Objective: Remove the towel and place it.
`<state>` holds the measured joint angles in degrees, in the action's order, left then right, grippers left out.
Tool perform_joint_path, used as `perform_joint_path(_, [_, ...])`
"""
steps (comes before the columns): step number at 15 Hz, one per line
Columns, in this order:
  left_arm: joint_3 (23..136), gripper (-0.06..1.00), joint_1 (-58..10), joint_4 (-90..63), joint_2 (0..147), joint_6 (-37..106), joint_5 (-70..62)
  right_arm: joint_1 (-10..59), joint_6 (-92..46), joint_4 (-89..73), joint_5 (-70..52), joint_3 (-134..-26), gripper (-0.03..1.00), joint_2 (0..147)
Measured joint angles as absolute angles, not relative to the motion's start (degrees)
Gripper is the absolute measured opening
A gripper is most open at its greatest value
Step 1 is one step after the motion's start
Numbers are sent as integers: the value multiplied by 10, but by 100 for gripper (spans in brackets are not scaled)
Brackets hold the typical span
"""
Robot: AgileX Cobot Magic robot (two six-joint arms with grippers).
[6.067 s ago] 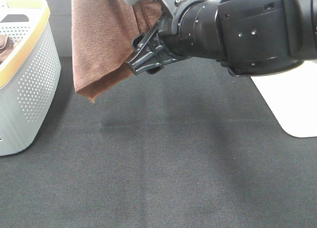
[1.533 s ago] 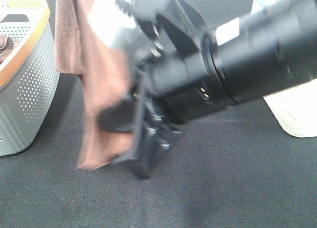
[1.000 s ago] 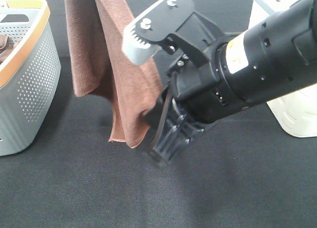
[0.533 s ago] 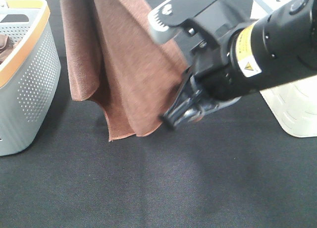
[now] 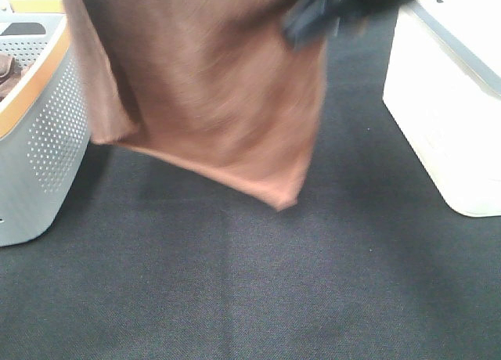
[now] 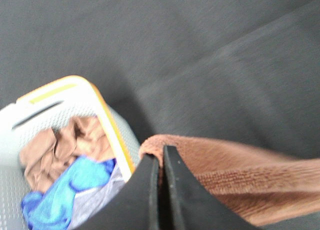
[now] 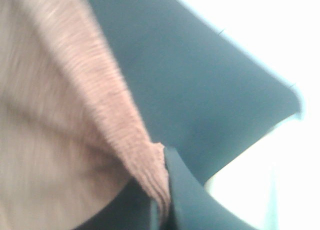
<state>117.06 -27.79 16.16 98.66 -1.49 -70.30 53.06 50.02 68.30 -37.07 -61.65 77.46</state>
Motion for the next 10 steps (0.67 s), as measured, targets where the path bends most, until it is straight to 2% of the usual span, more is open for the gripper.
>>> perform_joint_path(3, [1171,0,-265,160,1017,-25,-643,479,570,767,-341,-658,0,783])
perform_joint_path(7, [1171,0,-265,225,1050,-67,-489,344,629,854,-195,-702,0,857])
perform_joint_path(10, [1171,0,-265,275,1107,-76,-370,244,706,871,-122,-787,0,956])
